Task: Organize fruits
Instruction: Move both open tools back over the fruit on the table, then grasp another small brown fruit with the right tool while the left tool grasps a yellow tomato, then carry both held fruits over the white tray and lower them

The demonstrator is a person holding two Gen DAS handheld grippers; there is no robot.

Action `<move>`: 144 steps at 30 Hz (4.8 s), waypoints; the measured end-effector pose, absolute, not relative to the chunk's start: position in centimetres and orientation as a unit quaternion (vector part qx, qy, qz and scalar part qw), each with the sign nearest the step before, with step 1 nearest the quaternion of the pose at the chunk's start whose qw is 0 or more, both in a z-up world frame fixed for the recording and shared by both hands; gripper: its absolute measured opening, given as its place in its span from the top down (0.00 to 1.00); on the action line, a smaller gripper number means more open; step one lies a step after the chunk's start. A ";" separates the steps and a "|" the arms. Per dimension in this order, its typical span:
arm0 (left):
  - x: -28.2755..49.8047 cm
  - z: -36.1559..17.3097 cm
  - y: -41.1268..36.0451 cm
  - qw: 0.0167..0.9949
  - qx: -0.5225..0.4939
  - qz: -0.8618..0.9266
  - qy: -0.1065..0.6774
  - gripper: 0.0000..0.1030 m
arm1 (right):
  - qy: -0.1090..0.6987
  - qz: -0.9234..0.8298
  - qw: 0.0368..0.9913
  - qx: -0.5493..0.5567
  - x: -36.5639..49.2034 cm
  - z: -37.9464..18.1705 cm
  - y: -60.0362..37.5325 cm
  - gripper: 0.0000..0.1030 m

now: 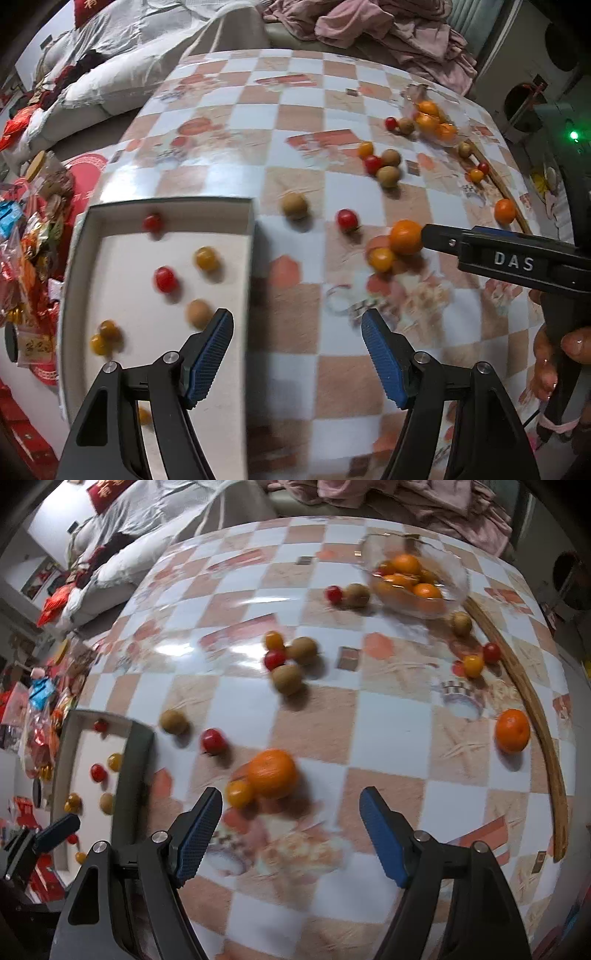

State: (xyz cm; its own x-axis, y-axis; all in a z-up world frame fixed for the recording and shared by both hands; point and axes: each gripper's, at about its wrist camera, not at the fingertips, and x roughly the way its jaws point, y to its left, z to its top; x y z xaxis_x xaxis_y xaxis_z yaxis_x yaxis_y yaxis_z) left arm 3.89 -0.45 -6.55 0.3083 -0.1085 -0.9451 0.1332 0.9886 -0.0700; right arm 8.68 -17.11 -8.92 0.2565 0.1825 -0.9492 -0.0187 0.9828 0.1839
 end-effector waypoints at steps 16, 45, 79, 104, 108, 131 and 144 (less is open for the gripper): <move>7.2 -11.1 -5.6 0.803 -0.008 -0.083 0.590 0.30 | 0.619 0.128 0.772 0.070 14.9 -12.1 -17.9 0.45; 8.1 -12.7 -9.0 0.803 0.058 -0.148 0.575 0.77 | 0.611 0.138 0.778 0.049 16.3 -12.5 -17.9 0.71; 3.4 -7.0 1.9 0.811 -0.027 -0.086 0.578 0.79 | 0.603 0.156 0.781 0.040 7.2 -7.1 -14.4 0.71; -2.9 -6.7 13.4 0.808 -0.088 0.023 0.582 0.79 | 0.608 0.248 0.754 -0.018 4.3 -6.1 -2.7 0.71; -4.4 -6.7 16.0 0.805 -0.099 0.055 0.583 0.79 | 0.608 0.268 0.747 -0.028 4.0 -6.2 -0.6 0.71; -6.0 -11.3 21.1 0.779 -0.118 0.116 0.604 0.79 | 0.626 0.305 0.712 -0.086 2.4 -9.5 6.7 0.71; -5.8 -12.5 20.9 0.780 -0.102 0.114 0.607 0.79 | 0.624 0.300 0.713 -0.111 2.4 -11.3 8.3 0.71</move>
State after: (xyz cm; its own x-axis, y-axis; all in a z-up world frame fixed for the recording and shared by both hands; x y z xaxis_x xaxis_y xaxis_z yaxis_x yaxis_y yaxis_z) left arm -5.83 20.90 -12.51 0.2363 0.0544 -0.9701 -0.3024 0.9530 -0.0202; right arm 2.38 8.33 -11.31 0.0425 0.2887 -0.9565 -0.5661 0.7958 0.2151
